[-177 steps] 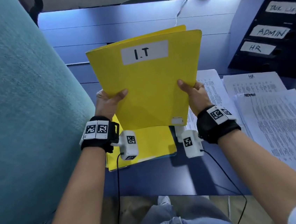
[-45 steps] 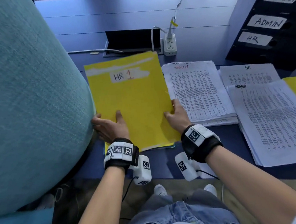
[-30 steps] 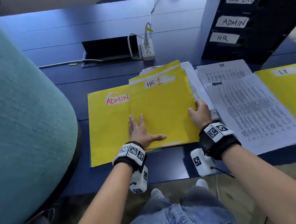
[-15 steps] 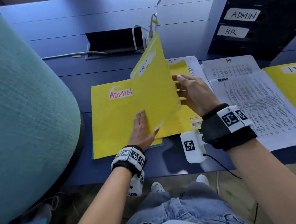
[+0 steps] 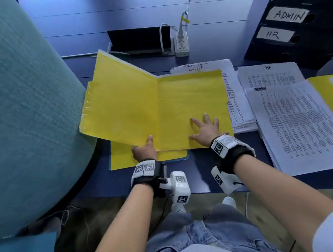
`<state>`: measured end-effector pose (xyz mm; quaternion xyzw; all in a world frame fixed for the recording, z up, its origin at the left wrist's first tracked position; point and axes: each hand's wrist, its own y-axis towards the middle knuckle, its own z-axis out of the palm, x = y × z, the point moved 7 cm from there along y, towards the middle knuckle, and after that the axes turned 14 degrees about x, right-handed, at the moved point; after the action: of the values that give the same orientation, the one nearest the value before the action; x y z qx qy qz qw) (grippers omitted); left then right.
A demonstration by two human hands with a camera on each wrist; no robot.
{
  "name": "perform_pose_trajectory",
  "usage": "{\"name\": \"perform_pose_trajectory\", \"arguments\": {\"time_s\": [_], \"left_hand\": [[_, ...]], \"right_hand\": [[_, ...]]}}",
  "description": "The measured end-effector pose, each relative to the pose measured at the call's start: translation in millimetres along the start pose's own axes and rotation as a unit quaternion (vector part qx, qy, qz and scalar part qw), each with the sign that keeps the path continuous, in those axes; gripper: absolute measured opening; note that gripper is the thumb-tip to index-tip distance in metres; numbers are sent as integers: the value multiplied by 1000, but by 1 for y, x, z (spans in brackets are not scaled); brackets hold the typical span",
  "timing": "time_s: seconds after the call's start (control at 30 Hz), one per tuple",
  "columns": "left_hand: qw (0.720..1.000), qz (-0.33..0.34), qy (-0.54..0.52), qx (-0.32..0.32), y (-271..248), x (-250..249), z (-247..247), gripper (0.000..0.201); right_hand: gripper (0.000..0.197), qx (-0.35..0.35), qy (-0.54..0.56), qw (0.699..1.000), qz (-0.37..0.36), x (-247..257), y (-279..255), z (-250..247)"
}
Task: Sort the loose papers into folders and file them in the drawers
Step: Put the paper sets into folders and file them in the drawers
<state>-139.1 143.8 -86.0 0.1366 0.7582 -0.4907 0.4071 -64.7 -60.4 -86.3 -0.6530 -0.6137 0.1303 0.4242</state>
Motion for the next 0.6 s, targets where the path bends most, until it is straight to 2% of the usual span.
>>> {"name": "perform_pose_trajectory", "arguments": {"time_s": [0.13,0.3,0.4,0.47,0.6], "left_hand": [[996,-28,-77,-26,-2,5,-1,74],[992,-29,-110,-56,-7,7,5,74],[989,6,-117,-89,-9,4,4,72],[980,37,-144,-136,-11,3,-1,69],[952,106,-183,-221,-18,3,-12,60]], "right_hand": [[68,4,-28,1000,-6,-1,-3,3],[67,6,-56,998,-16,-5,-4,1],[63,15,-49,998,-31,-8,-3,-10],[60,16,-31,998,-53,-9,-4,-23],[56,10,91,991,-99,-15,-10,-56]]}}
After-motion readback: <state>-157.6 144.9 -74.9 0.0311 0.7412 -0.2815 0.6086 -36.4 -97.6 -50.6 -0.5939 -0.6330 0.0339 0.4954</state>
